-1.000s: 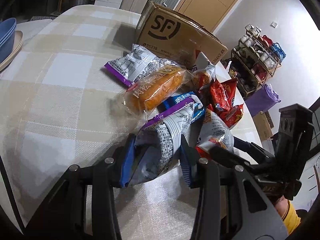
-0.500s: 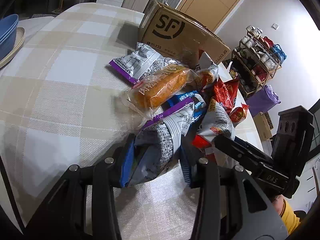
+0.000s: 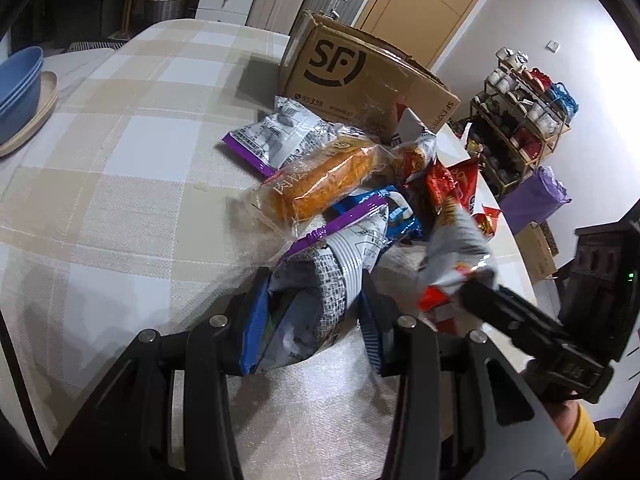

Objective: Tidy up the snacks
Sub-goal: 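Grasp the white chip bag with the right tool and lift it, then carry the chip bag in the left tool over the box while the right tool carries its bag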

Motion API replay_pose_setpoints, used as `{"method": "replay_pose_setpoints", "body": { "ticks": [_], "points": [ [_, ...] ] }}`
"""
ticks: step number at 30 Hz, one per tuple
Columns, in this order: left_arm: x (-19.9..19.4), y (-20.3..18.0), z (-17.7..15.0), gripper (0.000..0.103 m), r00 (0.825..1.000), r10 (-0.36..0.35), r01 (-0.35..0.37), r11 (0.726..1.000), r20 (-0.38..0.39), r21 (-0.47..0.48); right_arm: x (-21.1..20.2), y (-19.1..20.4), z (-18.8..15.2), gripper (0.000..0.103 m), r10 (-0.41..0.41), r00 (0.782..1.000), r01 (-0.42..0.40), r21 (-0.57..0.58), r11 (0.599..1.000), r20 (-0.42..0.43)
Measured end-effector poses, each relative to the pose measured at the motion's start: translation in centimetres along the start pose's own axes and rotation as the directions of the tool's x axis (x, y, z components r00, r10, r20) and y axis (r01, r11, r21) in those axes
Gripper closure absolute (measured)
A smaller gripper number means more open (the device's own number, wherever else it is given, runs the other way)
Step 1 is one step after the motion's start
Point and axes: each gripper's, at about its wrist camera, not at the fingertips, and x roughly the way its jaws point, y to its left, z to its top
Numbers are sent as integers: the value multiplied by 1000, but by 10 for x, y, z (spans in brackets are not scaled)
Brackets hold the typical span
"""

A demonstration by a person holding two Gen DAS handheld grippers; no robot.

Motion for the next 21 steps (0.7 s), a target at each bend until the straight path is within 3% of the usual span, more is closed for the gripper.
{"method": "replay_pose_setpoints", "body": {
  "ticks": [8,21],
  "points": [
    [-20,-13,2,65,997,55,-57,998,58,37,-32,1,5,24,25,997,-25,8,1000,76],
    [-62,-36,4,65,984,85,-101,990,159,95,-82,10,20,24,43,979,-40,-21,999,200]
  ]
}}
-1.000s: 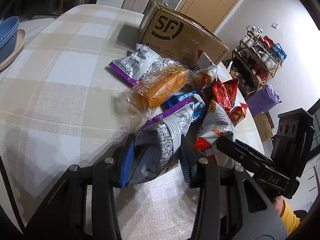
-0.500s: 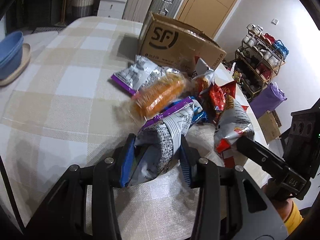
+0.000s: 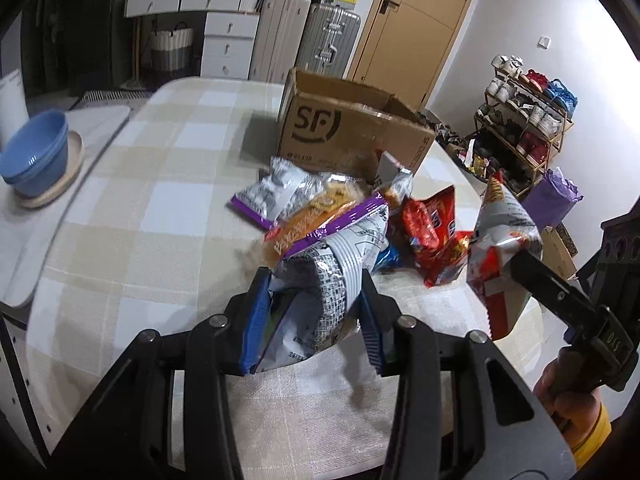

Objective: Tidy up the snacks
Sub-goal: 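Carry the chip bag in the left tool over the box while the right tool carries its bag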

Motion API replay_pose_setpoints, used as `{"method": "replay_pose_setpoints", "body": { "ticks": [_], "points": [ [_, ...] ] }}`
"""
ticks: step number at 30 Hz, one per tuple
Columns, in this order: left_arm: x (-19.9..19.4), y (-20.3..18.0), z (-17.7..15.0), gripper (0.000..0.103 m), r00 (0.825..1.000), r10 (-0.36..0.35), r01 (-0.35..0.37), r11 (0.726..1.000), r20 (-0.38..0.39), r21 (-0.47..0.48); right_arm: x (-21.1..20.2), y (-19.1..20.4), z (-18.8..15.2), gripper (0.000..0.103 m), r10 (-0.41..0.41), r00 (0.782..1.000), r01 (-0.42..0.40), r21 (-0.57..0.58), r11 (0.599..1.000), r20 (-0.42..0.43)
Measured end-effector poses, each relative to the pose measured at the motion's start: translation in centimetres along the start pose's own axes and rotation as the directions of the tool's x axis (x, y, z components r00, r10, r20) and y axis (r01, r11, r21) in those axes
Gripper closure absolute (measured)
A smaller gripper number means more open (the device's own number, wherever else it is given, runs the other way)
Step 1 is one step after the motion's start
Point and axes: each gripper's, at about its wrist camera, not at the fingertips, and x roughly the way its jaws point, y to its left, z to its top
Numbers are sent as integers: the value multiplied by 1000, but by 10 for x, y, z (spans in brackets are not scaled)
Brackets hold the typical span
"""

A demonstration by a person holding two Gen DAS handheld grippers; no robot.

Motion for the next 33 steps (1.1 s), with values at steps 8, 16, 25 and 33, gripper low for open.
{"method": "replay_pose_setpoints", "body": {
  "ticks": [8,16,25,33],
  "points": [
    [-26,-12,24,65,998,-20,18,999,62,26,-28,13,27,24,9,998,-6,-46,999,60],
    [-33,-14,65,65,993,-64,62,998,96,22,-34,21,69,24,46,994,-36,-103,994,96],
    [-22,-22,141,65,987,-105,99,994,121,52,-16,16,142,24,83,989,-68,-128,989,119],
    [14,-41,231,64,987,-96,85,992,129,88,46,1,202,24,77,994,-69,-118,991,72]
  ]
}}
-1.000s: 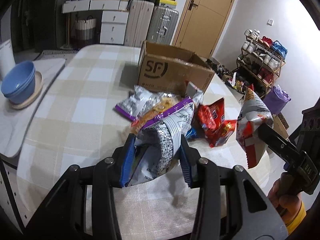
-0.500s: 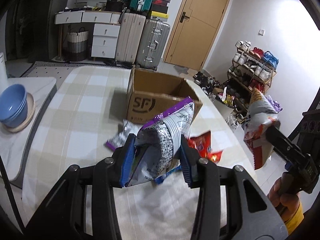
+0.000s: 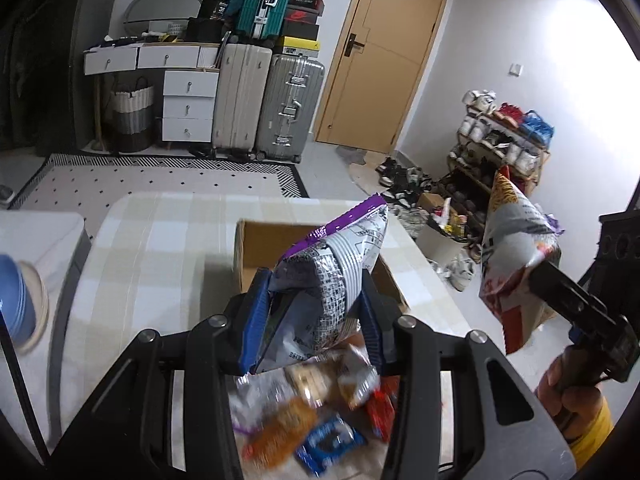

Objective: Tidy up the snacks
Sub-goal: 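Carry the chip bag in the left tool over the box while the right tool carries its bag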

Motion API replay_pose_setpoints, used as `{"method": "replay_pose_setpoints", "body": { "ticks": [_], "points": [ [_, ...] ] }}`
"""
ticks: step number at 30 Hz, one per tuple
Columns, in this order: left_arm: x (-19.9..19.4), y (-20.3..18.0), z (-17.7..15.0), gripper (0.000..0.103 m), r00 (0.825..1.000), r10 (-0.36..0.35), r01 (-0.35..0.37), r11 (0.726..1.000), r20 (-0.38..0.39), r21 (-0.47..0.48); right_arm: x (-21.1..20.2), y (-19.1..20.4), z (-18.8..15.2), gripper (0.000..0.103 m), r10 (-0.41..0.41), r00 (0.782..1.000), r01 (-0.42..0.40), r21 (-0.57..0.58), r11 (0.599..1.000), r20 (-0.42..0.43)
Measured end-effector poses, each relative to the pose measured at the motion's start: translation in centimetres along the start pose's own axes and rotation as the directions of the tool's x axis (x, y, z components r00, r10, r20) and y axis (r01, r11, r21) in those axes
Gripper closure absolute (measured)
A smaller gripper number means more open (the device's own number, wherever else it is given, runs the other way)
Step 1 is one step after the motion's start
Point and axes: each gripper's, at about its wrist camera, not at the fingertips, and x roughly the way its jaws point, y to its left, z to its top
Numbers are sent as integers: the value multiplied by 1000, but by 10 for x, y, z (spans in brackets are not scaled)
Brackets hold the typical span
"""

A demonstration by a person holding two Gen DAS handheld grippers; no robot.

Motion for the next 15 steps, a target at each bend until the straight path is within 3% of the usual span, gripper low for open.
{"method": "replay_pose_setpoints", "body": {
  "ticks": [2,5,7,15],
  "points": [
    [21,-2,18,64,999,15,-15,1000,-28,13,25,-9,6,24,-6,999,7,38,999,-42],
    [49,-4,38,64,997,-26,27,1000,-67,9,57,-20,13,24,-30,995,33,34,999,-97],
    [67,-6,48,64,997,1,0,1000,-75,21,75,-29,17,24,-57,991,60,24,998,-119],
    [142,9,54,64,987,44,-41,999,-156,25,123,-64,23,24,-97,980,102,22,995,-174]
  ]
}}
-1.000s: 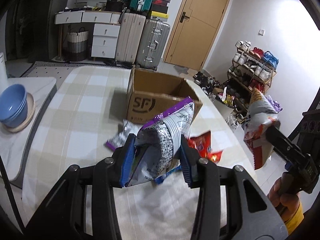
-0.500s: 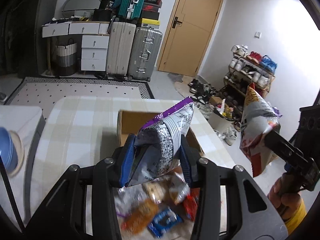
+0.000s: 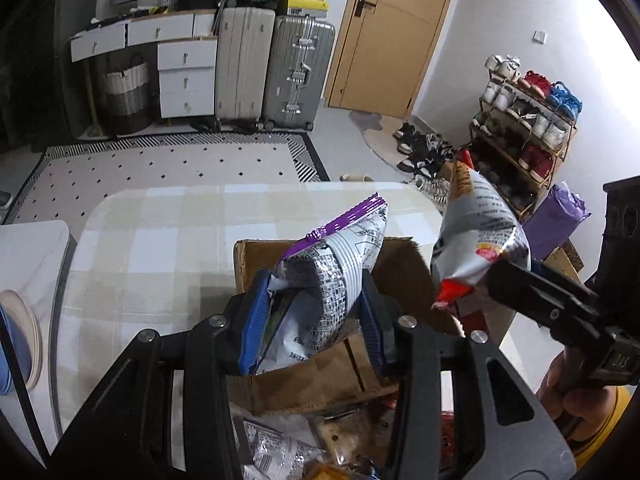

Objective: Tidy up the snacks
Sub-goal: 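Carry the chip bag in the left tool over the box while the right tool carries its bag, then open both tools to drop the bags into the box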

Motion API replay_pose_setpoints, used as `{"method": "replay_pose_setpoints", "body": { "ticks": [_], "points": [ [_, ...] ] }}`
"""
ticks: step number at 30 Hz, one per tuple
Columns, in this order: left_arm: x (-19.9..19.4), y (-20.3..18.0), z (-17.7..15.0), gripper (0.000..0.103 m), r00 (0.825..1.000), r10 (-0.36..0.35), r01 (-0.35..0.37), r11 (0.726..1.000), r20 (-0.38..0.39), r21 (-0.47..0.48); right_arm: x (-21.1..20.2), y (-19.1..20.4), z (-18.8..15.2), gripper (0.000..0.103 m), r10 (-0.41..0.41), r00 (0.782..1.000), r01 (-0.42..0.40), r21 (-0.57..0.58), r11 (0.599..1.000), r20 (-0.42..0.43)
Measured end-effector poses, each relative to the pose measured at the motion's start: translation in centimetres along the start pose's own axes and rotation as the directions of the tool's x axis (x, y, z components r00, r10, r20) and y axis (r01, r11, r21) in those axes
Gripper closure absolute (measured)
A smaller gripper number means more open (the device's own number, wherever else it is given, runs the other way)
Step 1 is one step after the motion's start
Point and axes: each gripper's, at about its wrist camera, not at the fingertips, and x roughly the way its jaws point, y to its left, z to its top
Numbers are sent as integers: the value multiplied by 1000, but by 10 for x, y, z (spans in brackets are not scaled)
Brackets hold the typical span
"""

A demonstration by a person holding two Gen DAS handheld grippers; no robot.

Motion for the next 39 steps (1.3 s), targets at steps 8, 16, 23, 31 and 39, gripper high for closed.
{"method": "replay_pose_setpoints", "body": {
  "ticks": [8,16,23,31,39],
  "points": [
    [35,12,-12,64,999,7,-6,1000,-39,10,22,-12,-8,24,-24,999,24,-7,1000,-34],
    [64,19,-26,63,994,21,-20,1000,-104,9,47,-18,-26,24,-90,991,87,-32,996,-102],
    [82,24,-37,61,988,73,-70,997,-138,21,65,-23,-32,23,-120,981,115,-42,992,-154],
    [94,32,-40,59,983,79,-78,997,-166,10,73,-29,-37,23,-120,974,117,-24,993,-190],
    [91,33,-42,57,982,76,-76,997,-173,10,71,-27,-37,21,-127,973,123,-32,992,-193]
  ]
}}
